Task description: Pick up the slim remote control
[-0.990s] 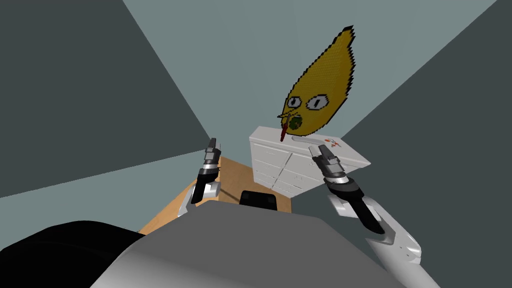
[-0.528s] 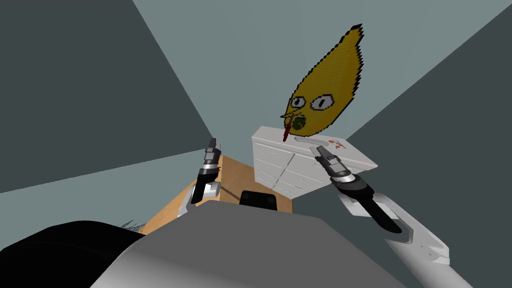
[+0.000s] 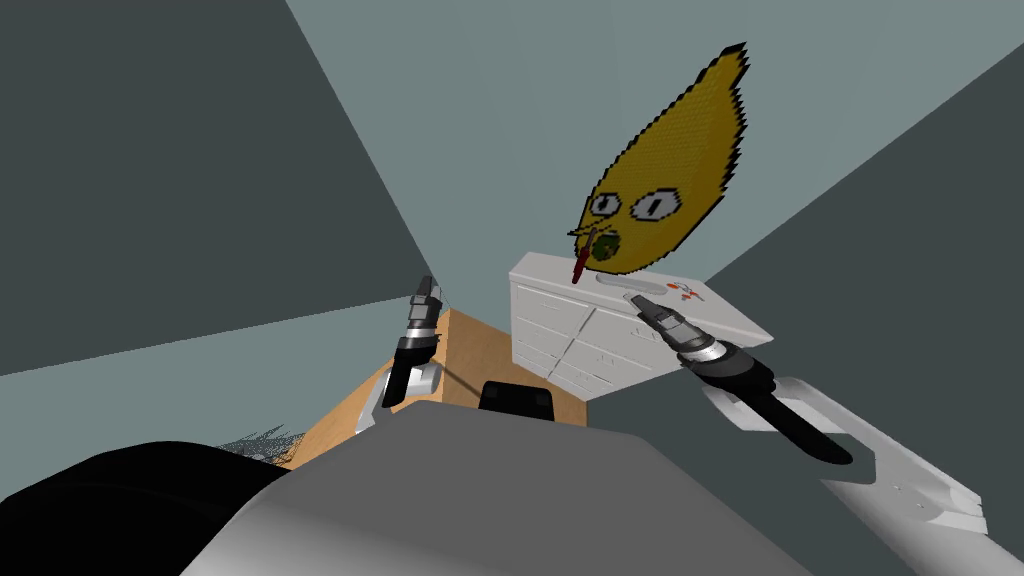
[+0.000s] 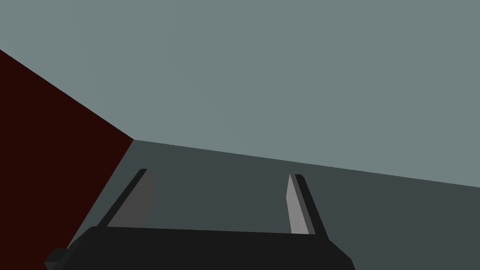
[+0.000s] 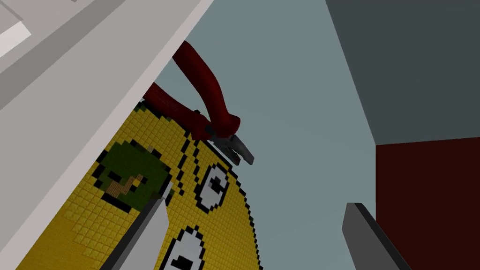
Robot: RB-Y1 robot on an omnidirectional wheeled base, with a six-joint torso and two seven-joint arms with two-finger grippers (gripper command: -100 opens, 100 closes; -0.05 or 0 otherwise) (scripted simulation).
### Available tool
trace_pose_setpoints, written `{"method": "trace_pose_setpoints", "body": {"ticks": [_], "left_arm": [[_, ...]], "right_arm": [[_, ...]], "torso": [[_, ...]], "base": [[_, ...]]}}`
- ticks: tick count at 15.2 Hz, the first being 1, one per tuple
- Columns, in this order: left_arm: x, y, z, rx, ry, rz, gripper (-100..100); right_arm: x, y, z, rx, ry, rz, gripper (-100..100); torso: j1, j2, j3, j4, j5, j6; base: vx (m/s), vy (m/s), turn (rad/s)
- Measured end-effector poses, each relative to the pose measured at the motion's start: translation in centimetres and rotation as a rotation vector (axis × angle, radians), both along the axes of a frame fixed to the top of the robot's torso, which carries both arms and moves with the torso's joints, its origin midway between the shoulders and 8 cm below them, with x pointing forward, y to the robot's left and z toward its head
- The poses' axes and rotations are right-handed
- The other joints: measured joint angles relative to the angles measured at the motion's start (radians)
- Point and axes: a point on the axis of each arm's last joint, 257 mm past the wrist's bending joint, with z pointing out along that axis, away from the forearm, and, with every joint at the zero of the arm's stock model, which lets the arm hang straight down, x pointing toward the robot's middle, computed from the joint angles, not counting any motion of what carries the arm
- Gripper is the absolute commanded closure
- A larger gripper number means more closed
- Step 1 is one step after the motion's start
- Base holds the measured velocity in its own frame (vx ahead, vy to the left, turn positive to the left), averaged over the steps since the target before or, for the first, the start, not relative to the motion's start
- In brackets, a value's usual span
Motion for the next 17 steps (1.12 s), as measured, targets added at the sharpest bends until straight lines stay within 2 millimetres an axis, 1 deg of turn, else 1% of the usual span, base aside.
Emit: {"method": "trace_pose_setpoints", "body": {"ticks": [3, 8, 10, 15, 17], "left_arm": [[0.0, 0.0, 0.0, 0.000, 0.000, 0.000, 0], [0.0, 0.0, 0.0, 0.000, 0.000, 0.000, 0], [0.0, 0.0, 0.0, 0.000, 0.000, 0.000, 0], [0.0, 0.0, 0.0, 0.000, 0.000, 0.000, 0], [0.0, 0.0, 0.0, 0.000, 0.000, 0.000, 0]], "right_arm": [[0.1, -0.3, -0.1, -0.072, 0.008, 0.019, -100], [0.4, -1.7, -0.9, -0.213, 0.029, 0.039, -100], [0.5, -1.8, -0.8, -0.255, 0.034, 0.053, -100], [0.8, -3.5, -1.4, -0.395, 0.062, 0.073, -100], [0.9, -3.5, -1.3, -0.437, 0.068, 0.088, -100]], "torso": [[0.000, 0.000, 0.000, 0.000, 0.000, 0.001], [0.000, 0.000, 0.000, 0.000, 0.000, 0.000], [0.000, 0.000, 0.000, 0.000, 0.000, 0.001], [-0.001, 0.000, 0.000, 0.000, 0.000, 0.000], [0.000, 0.000, 0.000, 0.000, 0.000, 0.001]], "base": [[-0.009, 0.005, 0.041], [-0.014, 0.005, 0.084], [-0.009, 0.002, 0.043], [-0.014, 0.000, 0.083], [-0.008, -0.001, 0.034]]}}
